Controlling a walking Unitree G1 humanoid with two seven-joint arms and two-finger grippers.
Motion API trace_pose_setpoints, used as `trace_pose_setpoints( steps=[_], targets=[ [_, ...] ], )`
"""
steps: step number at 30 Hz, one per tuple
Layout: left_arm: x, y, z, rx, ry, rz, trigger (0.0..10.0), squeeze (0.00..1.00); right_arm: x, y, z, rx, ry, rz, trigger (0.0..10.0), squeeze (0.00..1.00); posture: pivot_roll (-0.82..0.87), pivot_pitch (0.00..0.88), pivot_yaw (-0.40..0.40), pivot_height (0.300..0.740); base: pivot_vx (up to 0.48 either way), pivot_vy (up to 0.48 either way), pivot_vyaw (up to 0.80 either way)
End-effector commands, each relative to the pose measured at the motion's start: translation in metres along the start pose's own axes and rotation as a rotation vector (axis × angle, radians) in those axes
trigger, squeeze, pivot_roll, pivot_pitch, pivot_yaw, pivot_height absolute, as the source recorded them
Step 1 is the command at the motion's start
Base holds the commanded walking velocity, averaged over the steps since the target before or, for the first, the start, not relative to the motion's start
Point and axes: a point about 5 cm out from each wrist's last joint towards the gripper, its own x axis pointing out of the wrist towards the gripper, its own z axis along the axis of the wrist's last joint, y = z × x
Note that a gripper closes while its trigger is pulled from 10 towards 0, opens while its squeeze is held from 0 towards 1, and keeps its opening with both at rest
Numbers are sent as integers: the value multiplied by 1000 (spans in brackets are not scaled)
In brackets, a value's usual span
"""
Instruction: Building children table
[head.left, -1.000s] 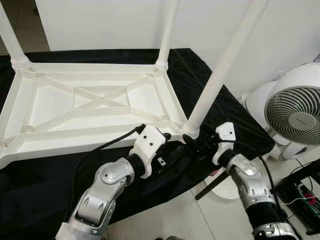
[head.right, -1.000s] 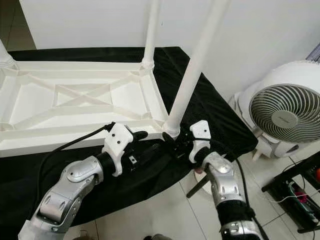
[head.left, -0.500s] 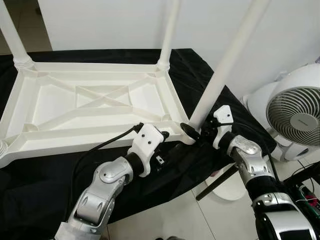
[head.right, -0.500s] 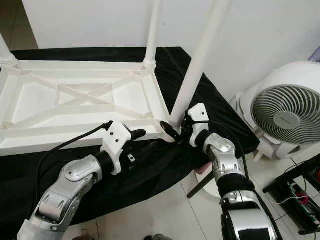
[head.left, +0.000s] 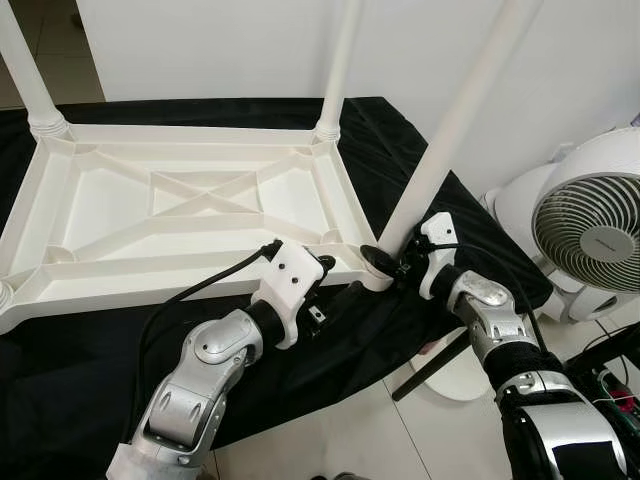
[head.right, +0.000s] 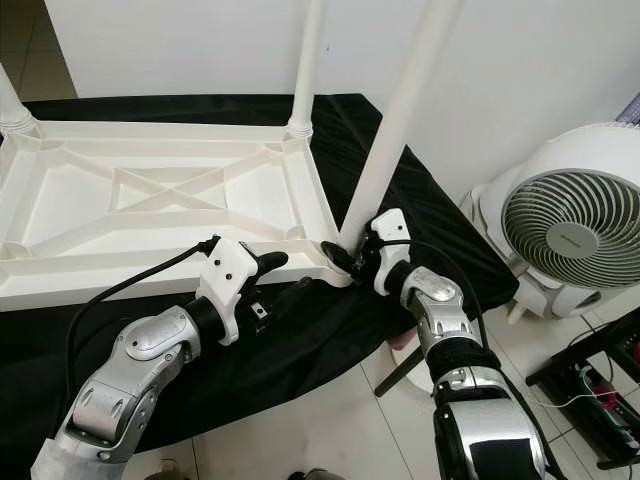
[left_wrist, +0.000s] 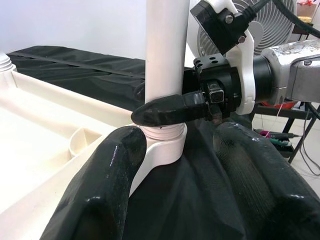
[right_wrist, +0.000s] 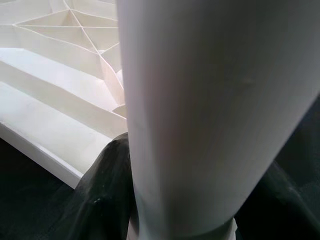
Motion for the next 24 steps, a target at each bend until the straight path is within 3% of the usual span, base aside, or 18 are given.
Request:
trace_pose_setpoints(
  steps=[1, 8, 13, 20, 24],
  targets=[
    [2, -1, -1, -11, 11, 36, 10000, 0, -7, -10, -10, -46, 96, -107, 0, 0, 95, 65, -126, 740, 0, 0, 0],
    [4, -1, -2, 1, 14, 22, 10000, 0, -8, -19, -11, -28, 110, -310, 0, 0, 88, 61, -117, 740, 0, 0, 0],
    [4, -1, -1, -2, 13, 21, 10000, 0, -7, -19, -12, -11, 107, -340, 0, 0, 88, 61, -117, 740, 0, 0, 0],
    [4, -3, -2, -5, 14, 19, 10000, 0, 3, -2, -16, 71, 42, -613, 0, 0, 95, 51, -124, 740, 0, 0, 0],
    [3, -3, -2, -8, 14, 19, 10000, 0, 4, 3, -17, 69, 28, -681, 0, 0, 95, 51, -124, 740, 0, 0, 0]
  ],
)
